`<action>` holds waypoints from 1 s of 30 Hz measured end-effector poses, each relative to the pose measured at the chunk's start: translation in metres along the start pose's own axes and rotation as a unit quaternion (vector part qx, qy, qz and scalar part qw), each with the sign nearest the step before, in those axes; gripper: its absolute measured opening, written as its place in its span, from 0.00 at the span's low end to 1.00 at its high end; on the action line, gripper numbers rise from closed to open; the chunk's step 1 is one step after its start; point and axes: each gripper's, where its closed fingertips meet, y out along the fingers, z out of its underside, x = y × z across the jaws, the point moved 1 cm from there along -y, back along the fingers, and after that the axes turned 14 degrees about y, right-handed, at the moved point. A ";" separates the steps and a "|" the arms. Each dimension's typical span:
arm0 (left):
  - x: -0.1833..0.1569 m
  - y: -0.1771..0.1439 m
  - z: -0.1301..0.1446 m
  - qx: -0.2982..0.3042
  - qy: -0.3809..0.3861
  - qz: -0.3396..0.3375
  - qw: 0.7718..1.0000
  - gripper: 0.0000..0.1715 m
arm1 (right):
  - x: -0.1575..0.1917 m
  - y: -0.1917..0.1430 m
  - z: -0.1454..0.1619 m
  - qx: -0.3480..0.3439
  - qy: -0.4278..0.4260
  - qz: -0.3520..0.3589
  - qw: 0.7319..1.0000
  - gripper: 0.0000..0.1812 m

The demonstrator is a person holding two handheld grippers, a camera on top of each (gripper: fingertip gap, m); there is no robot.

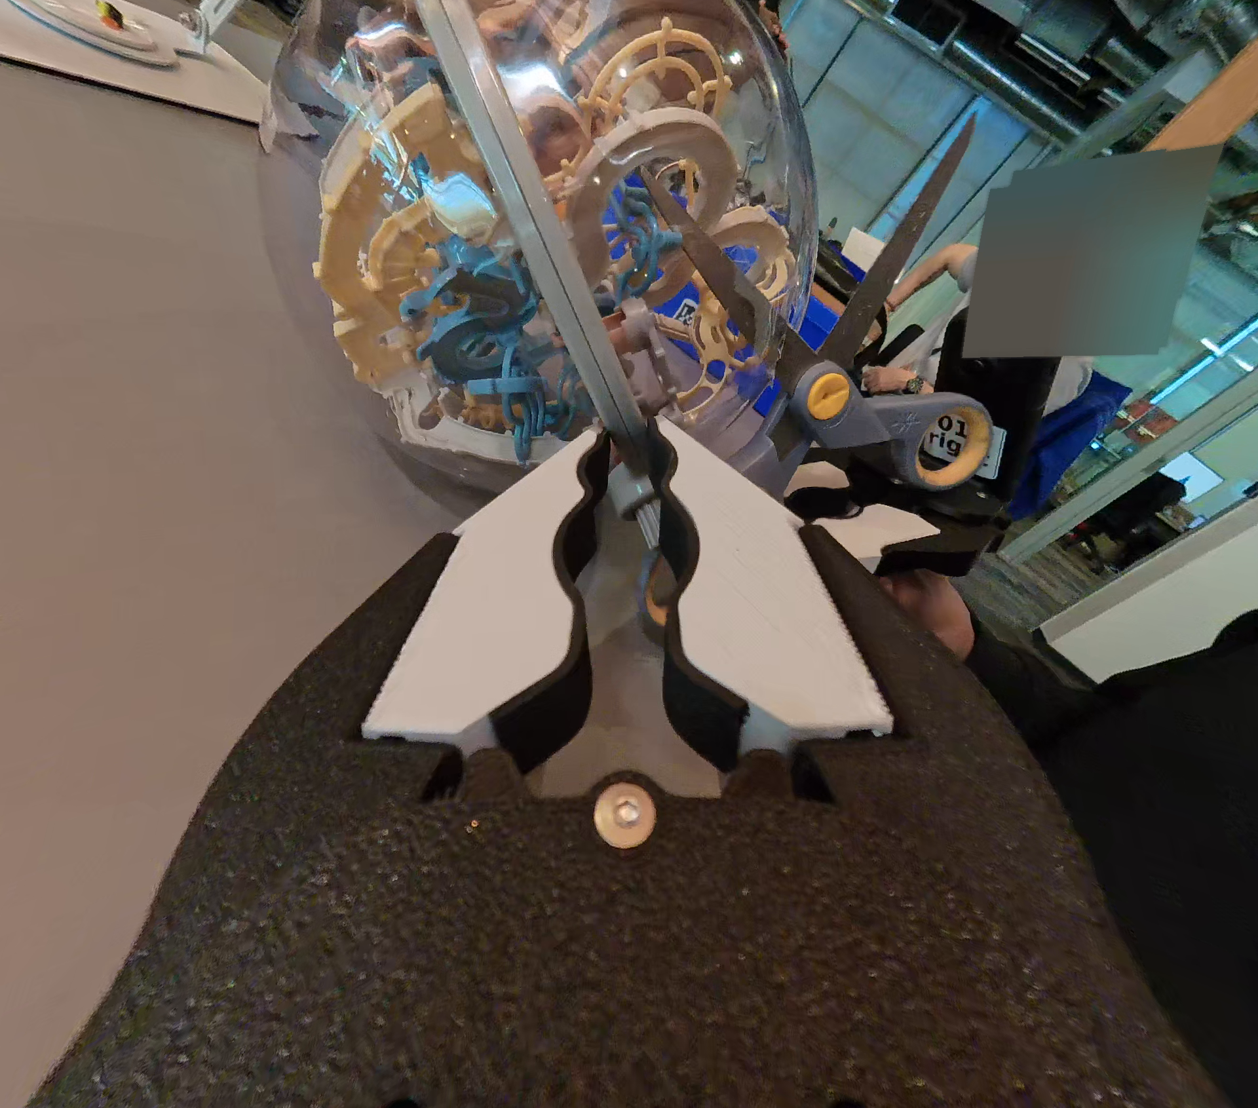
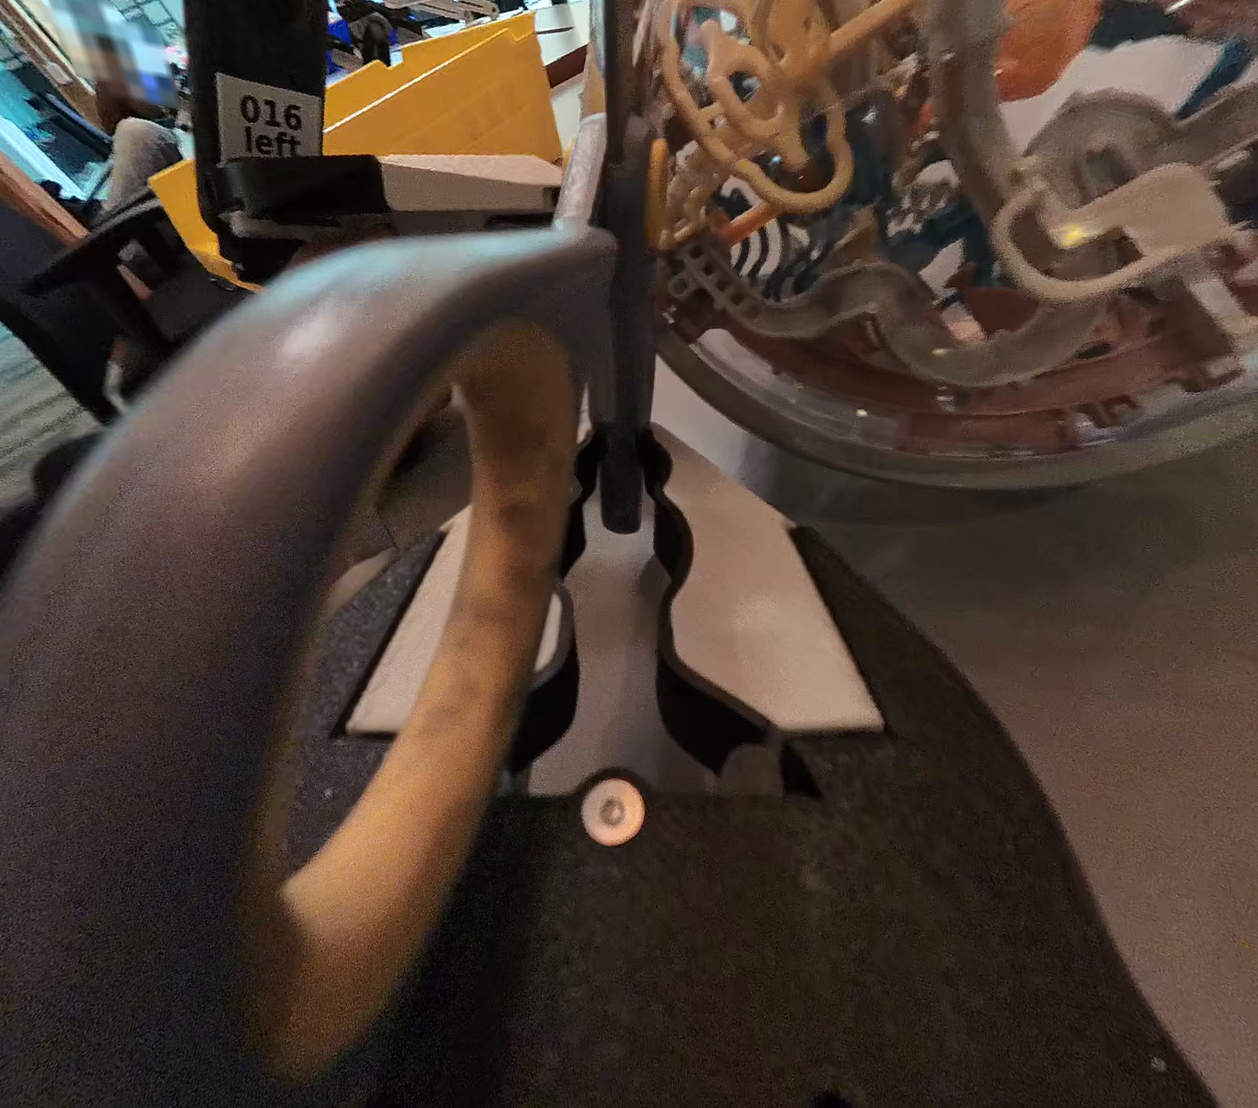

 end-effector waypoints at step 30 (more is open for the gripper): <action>-0.017 0.000 0.003 0.011 0.093 -0.060 0.994 0.05 | 0.010 -0.067 -0.033 -0.146 0.065 -0.093 0.983 0.05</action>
